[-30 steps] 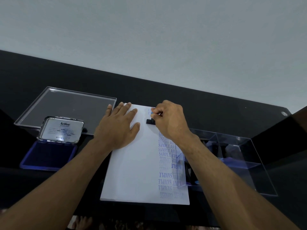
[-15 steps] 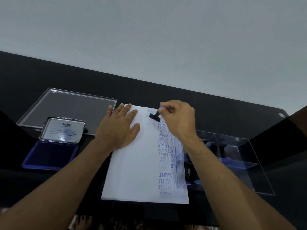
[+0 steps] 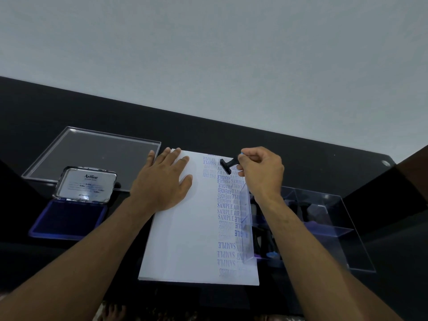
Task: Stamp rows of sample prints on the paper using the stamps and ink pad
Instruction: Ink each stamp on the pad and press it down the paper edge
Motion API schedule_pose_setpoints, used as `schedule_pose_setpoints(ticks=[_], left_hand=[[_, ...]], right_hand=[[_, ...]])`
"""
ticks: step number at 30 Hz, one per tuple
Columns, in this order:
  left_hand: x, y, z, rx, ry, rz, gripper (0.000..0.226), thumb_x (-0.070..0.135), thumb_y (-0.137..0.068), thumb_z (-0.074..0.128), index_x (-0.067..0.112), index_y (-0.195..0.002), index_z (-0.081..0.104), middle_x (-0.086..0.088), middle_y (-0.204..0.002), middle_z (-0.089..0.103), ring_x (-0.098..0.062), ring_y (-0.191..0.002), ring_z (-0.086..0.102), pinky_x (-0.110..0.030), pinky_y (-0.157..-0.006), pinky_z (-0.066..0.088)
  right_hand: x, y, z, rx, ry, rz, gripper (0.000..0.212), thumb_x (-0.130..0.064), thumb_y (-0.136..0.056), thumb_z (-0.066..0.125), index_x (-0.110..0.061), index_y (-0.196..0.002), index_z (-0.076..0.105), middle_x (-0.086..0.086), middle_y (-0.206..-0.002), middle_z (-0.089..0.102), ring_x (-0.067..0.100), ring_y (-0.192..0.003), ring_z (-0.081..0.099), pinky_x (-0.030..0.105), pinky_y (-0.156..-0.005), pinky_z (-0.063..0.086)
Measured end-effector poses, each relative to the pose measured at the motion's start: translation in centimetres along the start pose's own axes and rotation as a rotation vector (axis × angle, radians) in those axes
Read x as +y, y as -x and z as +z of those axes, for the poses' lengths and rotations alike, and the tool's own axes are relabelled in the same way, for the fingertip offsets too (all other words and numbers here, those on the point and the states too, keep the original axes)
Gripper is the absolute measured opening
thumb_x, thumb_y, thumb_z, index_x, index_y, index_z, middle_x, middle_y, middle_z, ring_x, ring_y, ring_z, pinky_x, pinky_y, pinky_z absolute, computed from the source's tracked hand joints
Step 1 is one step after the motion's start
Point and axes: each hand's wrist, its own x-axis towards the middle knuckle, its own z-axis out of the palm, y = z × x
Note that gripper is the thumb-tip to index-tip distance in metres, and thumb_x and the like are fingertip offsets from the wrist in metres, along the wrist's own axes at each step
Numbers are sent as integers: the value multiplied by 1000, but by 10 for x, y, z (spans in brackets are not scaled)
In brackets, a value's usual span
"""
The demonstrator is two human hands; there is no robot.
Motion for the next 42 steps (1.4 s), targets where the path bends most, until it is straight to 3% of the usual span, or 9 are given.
schedule_pose_setpoints(ticks=[4, 13, 19, 28, 36, 42], left_hand=[[0, 0, -1, -7, 4, -1, 77, 63, -91, 10, 25, -157, 28, -3, -166, 20, -24, -155, 12, -53, -125, 9], [2, -1, -4, -37, 10, -18, 76, 62, -91, 14, 25, -157, 27, -2, -167, 17, -23, -155, 10, -52, -125, 6], [15, 8, -16, 40, 79, -23, 72, 60, -93, 23, 23, -153, 36, -4, -164, 28, -24, -154, 17, -50, -125, 6], [86, 32, -45, 60, 205, 101, 71, 61, -93, 27, 24, -152, 39, -1, -162, 31, -22, -152, 22, -44, -124, 12], [161, 53, -48, 109, 274, 271, 65, 58, -97, 31, 19, -146, 50, -8, -156, 43, -27, -148, 33, -49, -122, 24], [215, 58, -45, 54, 255, 335, 65, 56, -96, 31, 22, -149, 46, -4, -159, 37, -24, -150, 26, -45, -124, 18]], right_hand=[[2, 0, 0, -3, 17, -15, 7, -12, -86, 72, -18, -90, 73, -5, -77, 72, 8, -65, 70, 31, -65, 61], [2, 5, -6, -23, -55, -16, 8, -11, -87, 71, -14, -95, 73, 0, -79, 72, 10, -66, 71, 25, -59, 58], [-2, 17, -20, 8, -143, -8, 10, -11, -87, 71, -14, -96, 73, 0, -81, 73, 12, -67, 71, 25, -59, 58], [-7, 41, -75, 82, -159, -13, 7, -13, -86, 71, -19, -91, 74, -1, -76, 72, 17, -65, 70, 37, -63, 61], [19, 61, -149, 163, -126, 12, 16, -19, -83, 71, -27, -95, 75, -5, -80, 74, 15, -70, 71, 43, -70, 61], [46, 74, -200, 205, -53, 35, 12, -24, -81, 70, -30, -90, 75, -8, -82, 74, 11, -77, 71, 42, -75, 61]])
